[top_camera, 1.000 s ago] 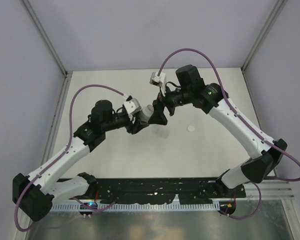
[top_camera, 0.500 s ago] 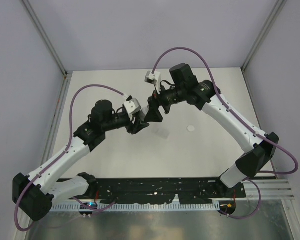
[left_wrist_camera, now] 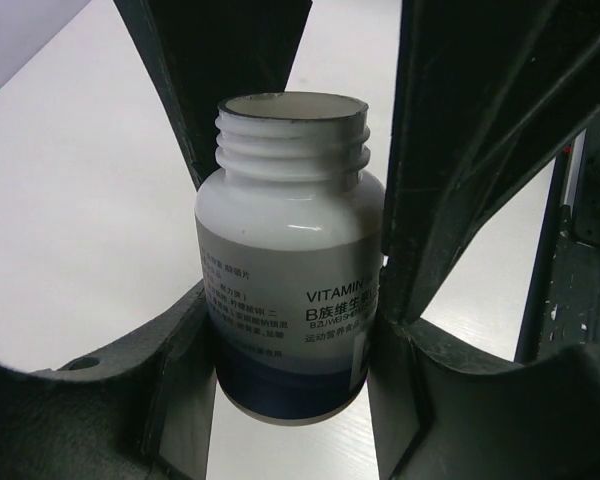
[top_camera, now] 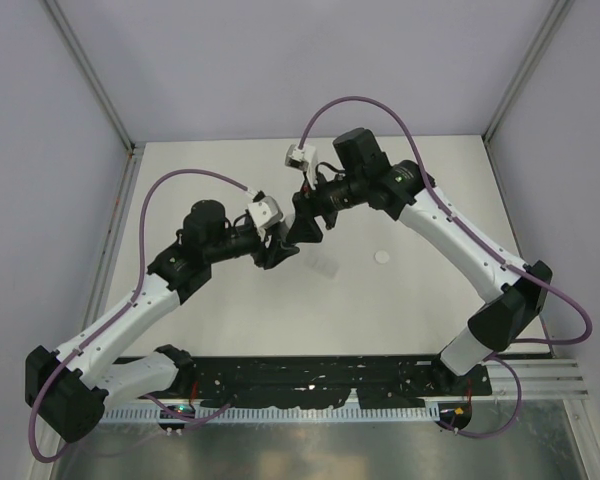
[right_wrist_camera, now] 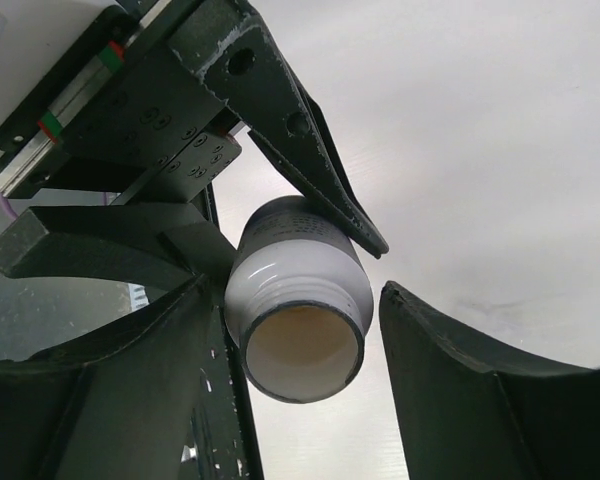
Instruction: Sort the pills into containers
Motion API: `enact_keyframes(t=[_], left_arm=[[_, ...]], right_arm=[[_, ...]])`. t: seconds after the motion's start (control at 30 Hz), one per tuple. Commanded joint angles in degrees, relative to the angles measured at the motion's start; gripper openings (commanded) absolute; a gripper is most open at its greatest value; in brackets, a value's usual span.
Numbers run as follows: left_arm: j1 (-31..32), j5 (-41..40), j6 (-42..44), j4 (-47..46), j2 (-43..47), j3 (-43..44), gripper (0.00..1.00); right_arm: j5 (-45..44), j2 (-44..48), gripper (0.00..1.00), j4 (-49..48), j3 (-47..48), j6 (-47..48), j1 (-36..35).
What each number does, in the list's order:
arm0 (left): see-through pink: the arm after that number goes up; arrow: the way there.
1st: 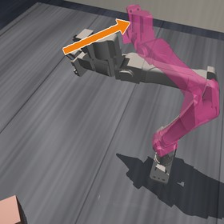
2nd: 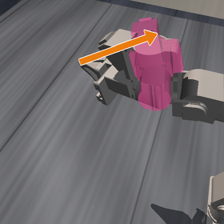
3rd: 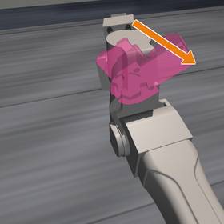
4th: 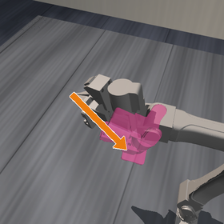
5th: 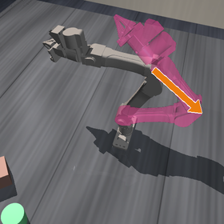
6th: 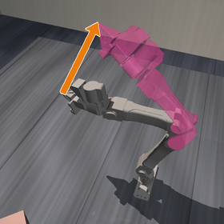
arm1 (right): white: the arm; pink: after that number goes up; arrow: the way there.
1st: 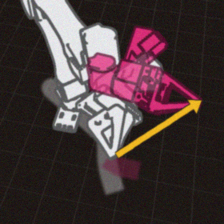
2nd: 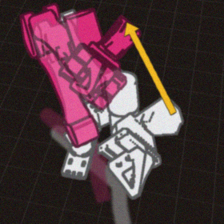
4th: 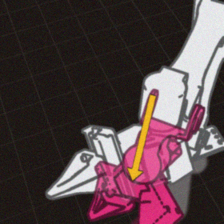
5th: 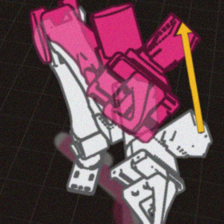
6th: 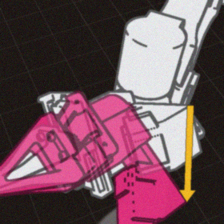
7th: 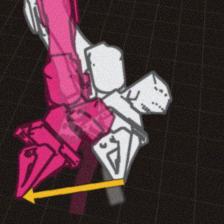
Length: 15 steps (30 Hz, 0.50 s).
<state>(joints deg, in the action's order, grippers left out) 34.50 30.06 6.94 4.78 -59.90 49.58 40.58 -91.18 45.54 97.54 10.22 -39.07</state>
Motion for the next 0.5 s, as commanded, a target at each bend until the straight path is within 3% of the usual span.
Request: enact_keyframes(t=[0.0,0.3,0.47], left_arm=[[0.30,0.52,-0.70,-3.19,0.84,2.45,0.00],[0.39,-0.18,-0.70,-3.54,2.06,1.48,0.00],[0.30,-1.59,0.53,-3.20,2.77,1.74,0.23]], right_arm=[[0.20,-0.40,0.68,-1.07,2.92,-0.64,-0.48],[-0.32,0.29,0.35,-1.07,2.75,-0.81,-0.48],[-0.85,1.44,0.16,-0.98,2.48,-1.17,-0.48]])
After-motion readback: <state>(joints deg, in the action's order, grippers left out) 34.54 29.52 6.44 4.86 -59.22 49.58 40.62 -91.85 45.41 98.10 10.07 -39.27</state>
